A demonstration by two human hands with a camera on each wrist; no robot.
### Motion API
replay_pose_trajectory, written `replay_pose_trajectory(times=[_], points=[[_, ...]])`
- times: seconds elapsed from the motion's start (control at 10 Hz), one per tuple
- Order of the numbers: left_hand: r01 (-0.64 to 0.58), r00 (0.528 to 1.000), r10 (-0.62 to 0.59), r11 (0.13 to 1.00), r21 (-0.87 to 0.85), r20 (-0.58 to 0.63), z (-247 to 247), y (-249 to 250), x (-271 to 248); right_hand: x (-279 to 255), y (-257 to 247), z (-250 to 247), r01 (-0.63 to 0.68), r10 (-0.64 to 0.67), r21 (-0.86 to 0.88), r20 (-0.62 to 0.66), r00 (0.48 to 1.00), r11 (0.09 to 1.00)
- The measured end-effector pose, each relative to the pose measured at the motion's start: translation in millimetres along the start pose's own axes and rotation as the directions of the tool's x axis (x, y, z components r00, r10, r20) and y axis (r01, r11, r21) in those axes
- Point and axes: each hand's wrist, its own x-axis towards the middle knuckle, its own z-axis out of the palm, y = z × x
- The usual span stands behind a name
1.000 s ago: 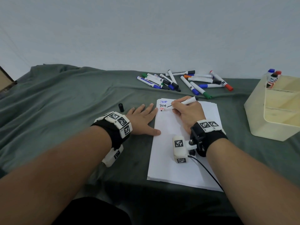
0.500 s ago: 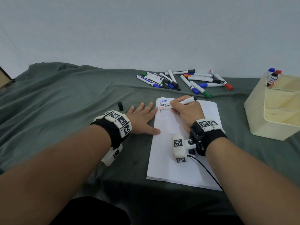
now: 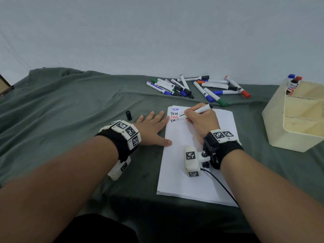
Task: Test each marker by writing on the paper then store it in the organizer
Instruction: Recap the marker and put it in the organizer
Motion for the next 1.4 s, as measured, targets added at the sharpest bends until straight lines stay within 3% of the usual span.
replay_pose_trajectory(times=[1.4], points=[[0.003,1.000,-0.003,1.000,-0.006,0.022,-1.7,0.9,-1.2,-2.7,0.7,-2.4,-0.014,0.014,-0.008,-0.035,0.999,1.000]])
